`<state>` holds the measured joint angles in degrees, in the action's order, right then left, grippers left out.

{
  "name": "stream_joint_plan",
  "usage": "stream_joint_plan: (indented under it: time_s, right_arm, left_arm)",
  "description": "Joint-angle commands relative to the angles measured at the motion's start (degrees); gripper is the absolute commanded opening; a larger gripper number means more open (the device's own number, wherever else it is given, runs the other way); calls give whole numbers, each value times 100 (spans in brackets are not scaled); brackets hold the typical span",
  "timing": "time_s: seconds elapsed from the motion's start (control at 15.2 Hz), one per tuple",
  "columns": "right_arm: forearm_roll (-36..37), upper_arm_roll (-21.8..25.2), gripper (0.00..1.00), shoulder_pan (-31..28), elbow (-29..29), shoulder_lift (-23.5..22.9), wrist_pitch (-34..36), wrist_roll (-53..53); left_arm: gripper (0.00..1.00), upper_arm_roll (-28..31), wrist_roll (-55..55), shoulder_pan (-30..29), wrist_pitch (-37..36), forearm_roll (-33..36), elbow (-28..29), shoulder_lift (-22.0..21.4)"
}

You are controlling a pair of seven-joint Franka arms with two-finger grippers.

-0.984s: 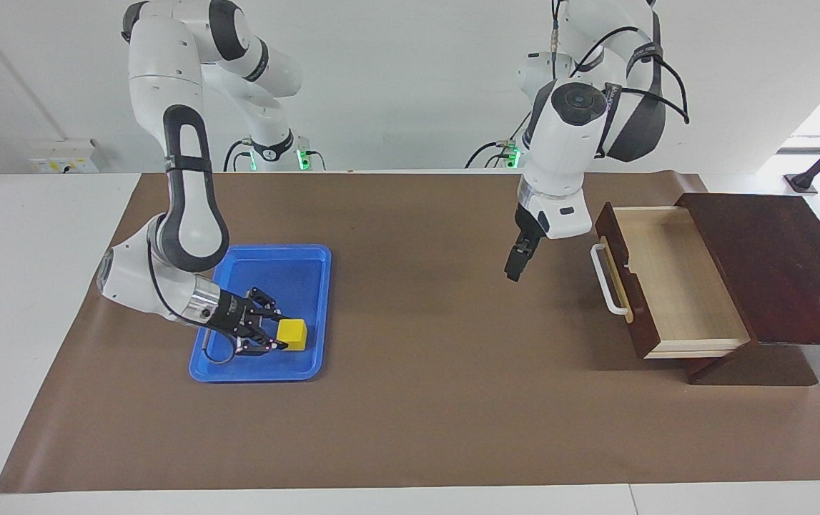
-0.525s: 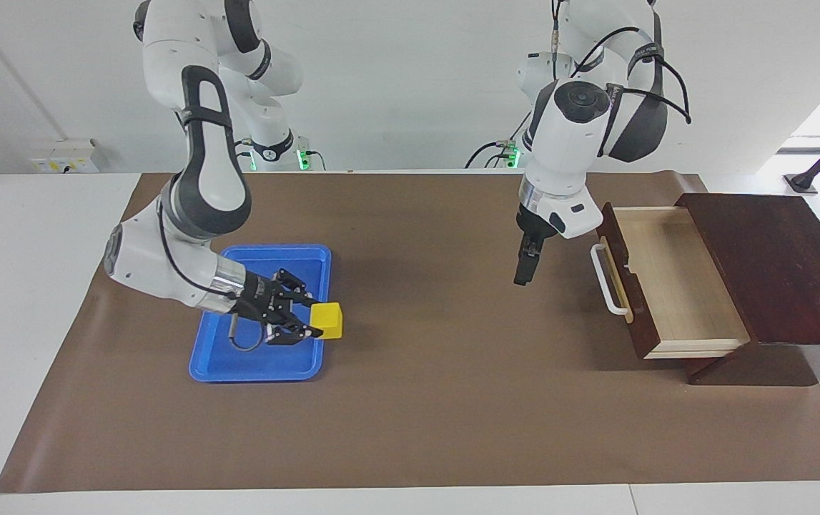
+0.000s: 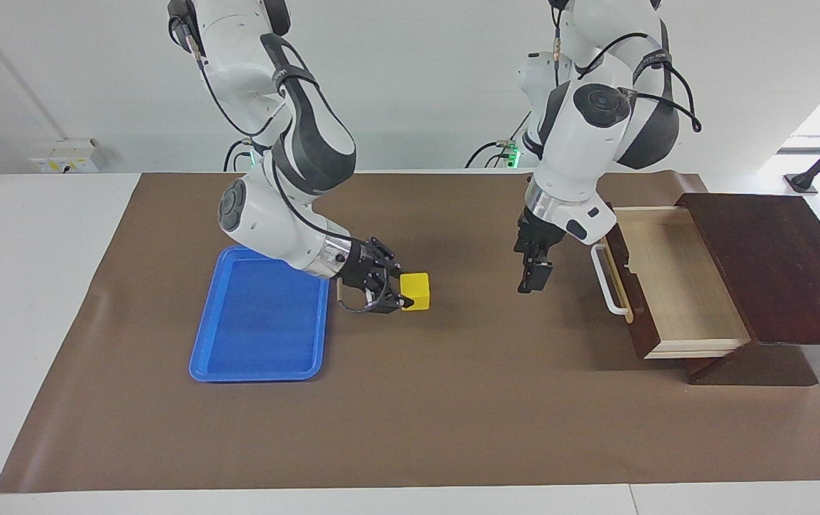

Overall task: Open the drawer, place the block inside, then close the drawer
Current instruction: 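Carry the block toward the left gripper with the right gripper, then grasp the block with the left gripper while the right gripper holds it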

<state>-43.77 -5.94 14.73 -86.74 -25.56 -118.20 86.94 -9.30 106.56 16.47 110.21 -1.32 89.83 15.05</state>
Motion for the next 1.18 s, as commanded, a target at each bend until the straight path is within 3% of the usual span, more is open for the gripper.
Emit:
stream_joint_plan:
  time_s: [0.0,0.13,0.2,0.39,0.92,1.11]
  right_arm:
    - [-87,-4,0,-23,0,16,-28,96]
    - [-114,-4,0,108,-9,16,-37,218]
    - [-105,-4,0,143,-9,16,-46,288]
    - [-96,-4,0,258,0,34,-150,341]
    - [-70,-4,0,311,-9,25,-230,377]
    - [-70,-4,0,293,-9,25,-230,368]
  left_arm:
    - [100,103,1081,487,-375,26,-1059,846]
    - [100,182,1777,742,-754,44,-1869,1375]
    - [100,200,2050,909,-772,44,-1942,1447]
    - [100,217,2956,1279,-537,88,-1803,1474]
    - [98,227,3020,1315,-657,334,-1767,1448]
    - [65,218,3020,1323,-606,448,-1663,1430]
